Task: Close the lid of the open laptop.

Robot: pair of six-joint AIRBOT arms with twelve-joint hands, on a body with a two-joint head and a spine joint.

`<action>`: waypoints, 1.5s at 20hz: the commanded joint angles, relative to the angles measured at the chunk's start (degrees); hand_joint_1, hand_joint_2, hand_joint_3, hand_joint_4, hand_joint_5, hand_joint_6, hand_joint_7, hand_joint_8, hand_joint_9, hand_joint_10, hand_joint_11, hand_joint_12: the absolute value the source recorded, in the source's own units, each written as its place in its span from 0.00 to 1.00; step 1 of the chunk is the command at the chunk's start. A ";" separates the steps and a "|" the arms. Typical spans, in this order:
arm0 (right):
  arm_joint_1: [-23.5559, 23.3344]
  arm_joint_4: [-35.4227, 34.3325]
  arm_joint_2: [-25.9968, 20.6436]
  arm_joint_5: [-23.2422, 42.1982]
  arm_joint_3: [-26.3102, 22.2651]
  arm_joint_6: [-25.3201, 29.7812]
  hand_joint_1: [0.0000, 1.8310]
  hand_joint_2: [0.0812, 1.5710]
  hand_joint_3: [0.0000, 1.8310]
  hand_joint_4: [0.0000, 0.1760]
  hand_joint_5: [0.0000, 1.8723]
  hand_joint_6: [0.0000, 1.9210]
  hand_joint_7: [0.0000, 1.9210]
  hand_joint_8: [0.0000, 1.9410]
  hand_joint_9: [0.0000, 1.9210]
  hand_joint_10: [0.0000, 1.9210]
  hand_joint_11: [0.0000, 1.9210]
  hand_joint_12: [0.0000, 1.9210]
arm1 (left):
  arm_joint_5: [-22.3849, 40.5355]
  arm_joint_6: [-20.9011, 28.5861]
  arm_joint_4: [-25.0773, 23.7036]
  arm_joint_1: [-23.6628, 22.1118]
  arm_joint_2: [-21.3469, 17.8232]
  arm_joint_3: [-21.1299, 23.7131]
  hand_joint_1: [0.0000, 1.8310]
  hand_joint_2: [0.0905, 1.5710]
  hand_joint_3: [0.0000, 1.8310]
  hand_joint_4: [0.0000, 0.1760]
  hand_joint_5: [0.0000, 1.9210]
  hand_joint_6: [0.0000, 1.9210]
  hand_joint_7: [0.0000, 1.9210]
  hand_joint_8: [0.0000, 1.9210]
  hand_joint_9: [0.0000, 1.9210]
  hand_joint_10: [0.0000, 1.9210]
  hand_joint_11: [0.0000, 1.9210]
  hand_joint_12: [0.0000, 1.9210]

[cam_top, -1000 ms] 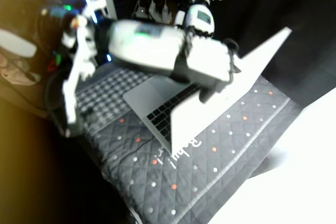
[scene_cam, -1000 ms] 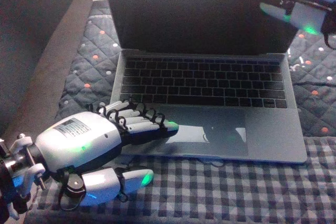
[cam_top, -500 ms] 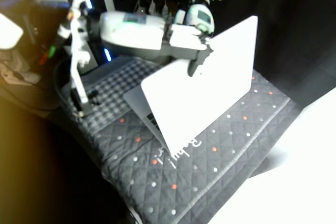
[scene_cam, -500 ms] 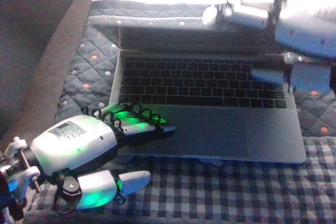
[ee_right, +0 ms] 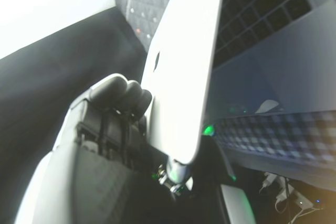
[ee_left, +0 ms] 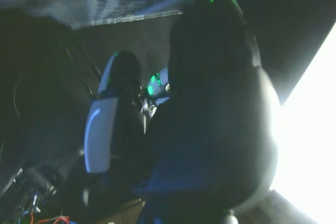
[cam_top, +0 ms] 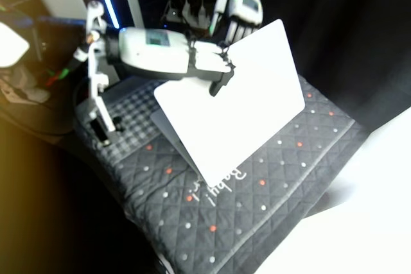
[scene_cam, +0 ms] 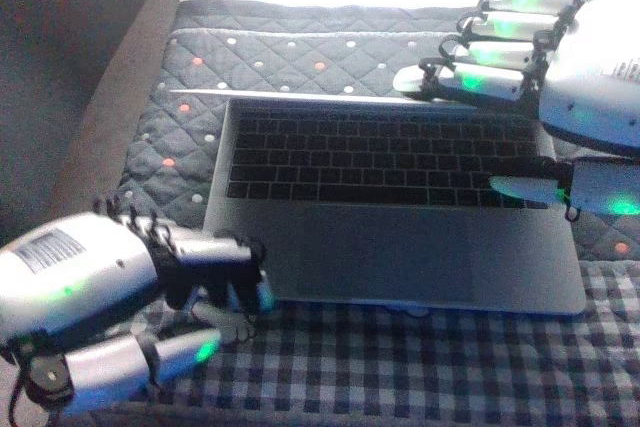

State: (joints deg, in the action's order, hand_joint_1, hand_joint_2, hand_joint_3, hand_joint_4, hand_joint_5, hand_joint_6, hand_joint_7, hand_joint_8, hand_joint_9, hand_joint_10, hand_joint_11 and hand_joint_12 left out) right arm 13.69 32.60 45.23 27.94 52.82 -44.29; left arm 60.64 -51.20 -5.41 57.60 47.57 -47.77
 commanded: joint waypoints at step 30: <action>13.95 3.14 0.79 5.87 0.54 11.21 0.11 0.92 0.00 0.00 0.00 0.00 0.00 0.02 0.00 0.07 0.00 0.30 | 27.05 -9.69 13.56 0.71 -5.99 0.32 0.43 0.91 0.00 0.00 0.11 0.40 0.17 0.41 0.13 0.61 0.08 0.84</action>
State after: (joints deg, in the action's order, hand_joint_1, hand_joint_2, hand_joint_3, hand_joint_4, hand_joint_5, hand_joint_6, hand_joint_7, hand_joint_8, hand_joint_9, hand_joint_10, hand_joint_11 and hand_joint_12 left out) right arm 27.92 37.30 46.68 28.97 53.34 -33.01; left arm 80.55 -60.66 7.75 58.89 41.34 -47.31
